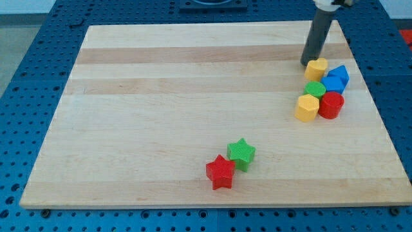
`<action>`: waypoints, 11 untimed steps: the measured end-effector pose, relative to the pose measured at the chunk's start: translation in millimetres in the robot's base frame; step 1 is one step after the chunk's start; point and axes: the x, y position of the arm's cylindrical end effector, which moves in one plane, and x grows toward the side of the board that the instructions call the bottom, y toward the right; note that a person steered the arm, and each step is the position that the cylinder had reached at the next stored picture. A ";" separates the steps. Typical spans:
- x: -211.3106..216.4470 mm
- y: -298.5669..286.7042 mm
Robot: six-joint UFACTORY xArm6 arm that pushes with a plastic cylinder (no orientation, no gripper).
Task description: Slide the yellow hexagon along with the red circle right a bit
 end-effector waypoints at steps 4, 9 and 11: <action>23.3 -8.4; 132.1 -59.9; 130.2 12.1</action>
